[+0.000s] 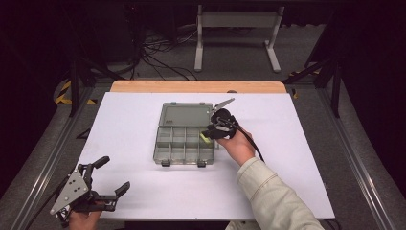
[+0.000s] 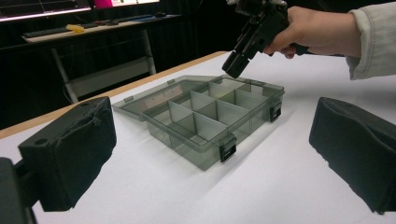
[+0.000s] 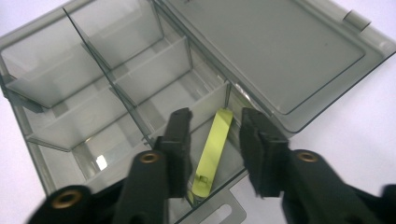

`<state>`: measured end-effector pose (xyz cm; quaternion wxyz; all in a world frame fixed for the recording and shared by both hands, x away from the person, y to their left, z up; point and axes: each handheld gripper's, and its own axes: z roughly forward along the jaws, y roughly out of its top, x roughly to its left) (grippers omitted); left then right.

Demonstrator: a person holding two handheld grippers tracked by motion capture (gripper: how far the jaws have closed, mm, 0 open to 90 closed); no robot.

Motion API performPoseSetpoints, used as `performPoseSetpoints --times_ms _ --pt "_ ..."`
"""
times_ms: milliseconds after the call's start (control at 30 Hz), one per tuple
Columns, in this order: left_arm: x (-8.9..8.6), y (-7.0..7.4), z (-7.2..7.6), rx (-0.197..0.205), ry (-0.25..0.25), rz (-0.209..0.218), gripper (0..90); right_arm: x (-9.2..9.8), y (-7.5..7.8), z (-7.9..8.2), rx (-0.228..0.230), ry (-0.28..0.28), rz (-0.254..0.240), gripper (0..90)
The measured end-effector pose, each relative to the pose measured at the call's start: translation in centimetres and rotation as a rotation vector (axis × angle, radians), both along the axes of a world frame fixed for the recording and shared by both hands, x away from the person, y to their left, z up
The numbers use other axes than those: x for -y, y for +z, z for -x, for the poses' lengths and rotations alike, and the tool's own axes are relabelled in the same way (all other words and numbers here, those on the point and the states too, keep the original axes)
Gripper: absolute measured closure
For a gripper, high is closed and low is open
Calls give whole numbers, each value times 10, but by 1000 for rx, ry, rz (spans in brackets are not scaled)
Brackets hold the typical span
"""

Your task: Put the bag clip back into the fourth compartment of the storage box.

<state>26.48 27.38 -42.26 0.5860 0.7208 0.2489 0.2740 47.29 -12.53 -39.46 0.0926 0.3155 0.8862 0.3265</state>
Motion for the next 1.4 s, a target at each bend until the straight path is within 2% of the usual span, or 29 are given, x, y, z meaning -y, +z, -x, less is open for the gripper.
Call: performPoseSetpoints --times_ms 100,233,367,433,800,1100,1400 --pt "0 0 0 0 1 1 13 1 7 4 18 -2 -15 410" --pt "0 0 1 0 1 1 13 2 17 13 62 0 -9 298" --pt "0 0 1 0 2 2 13 4 25 21 76 7 -29 253" --pt "0 0 1 1 3 2 13 6 34 29 98 17 -47 231" --pt "-1 0 1 2 6 1 14 20 52 48 144 32 -85 201" --pt "-1 1 0 11 6 -3 13 43 65 63 196 29 -137 137" --pt "0 2 -1 7 4 7 13 71 72 85 285 8 -183 44"
